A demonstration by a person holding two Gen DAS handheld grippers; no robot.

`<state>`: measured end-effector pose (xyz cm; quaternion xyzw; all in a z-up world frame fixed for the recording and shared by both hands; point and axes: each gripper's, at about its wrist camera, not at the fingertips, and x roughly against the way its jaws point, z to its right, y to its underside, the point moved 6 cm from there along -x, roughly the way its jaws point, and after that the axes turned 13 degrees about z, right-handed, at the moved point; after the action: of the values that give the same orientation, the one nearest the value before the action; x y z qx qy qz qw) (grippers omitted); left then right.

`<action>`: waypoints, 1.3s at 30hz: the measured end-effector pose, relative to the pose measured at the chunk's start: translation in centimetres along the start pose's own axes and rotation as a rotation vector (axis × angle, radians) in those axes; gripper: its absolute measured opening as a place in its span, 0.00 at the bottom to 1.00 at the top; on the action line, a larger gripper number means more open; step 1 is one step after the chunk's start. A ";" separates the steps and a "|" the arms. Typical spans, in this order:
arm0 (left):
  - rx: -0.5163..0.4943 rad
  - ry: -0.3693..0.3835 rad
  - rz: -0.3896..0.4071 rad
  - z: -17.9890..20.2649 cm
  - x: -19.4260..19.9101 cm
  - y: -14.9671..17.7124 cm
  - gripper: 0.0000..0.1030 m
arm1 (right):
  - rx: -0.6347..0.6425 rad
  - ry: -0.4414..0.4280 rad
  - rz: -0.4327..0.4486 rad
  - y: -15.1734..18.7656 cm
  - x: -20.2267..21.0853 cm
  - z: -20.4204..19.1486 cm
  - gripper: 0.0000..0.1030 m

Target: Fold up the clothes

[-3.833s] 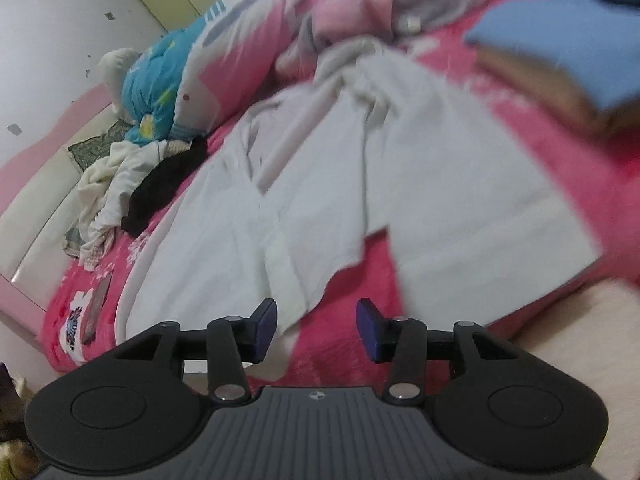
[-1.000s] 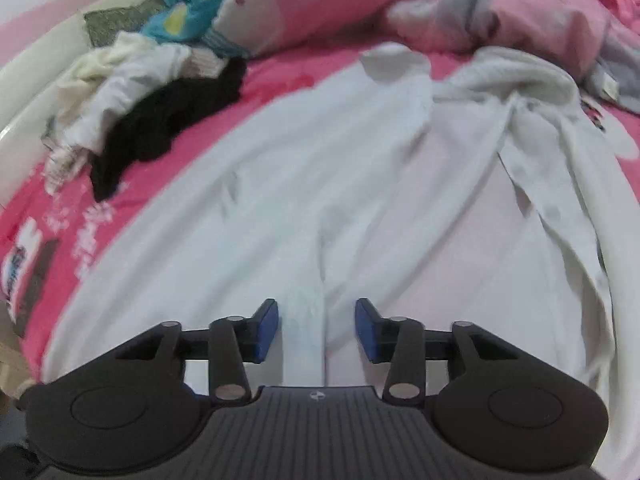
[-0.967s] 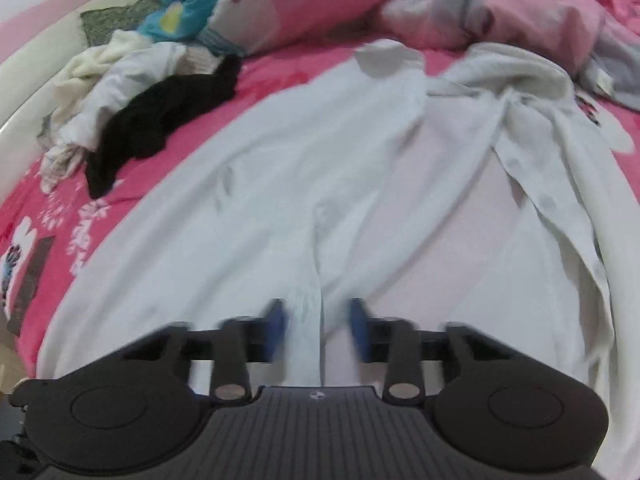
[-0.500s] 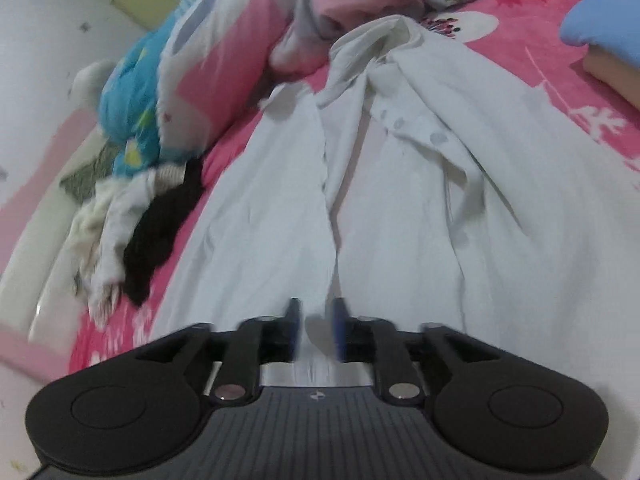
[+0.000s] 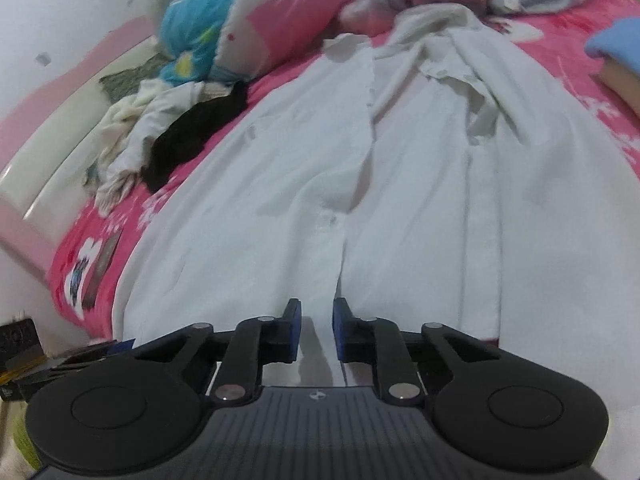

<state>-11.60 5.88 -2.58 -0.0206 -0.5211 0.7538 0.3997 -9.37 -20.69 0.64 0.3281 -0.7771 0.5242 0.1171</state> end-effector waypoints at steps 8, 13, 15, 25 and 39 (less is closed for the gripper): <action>-0.008 -0.034 -0.029 0.6 0.0 0.5 0.29 | -0.048 0.073 0.107 0.8 3.4 2.3 0.01; 0.021 -0.041 -0.029 0.3 -0.2 0.7 0.30 | -0.114 0.100 0.130 1.7 4.4 4.0 0.02; 0.030 -0.043 -0.030 0.3 -0.2 0.7 0.30 | -0.135 0.139 0.147 1.8 4.7 4.6 0.02; 0.042 -0.078 0.026 0.2 5.4 0.0 0.59 | -0.096 0.132 0.202 1.8 6.4 2.2 0.06; 0.114 -0.303 0.041 -6.9 8.5 2.5 0.57 | 0.007 -0.083 0.103 3.2 2.0 -7.0 0.08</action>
<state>-15.70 16.19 -4.44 0.1056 -0.5312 0.7847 0.3014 -14.07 -14.51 2.26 0.3093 -0.7953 0.5183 0.0566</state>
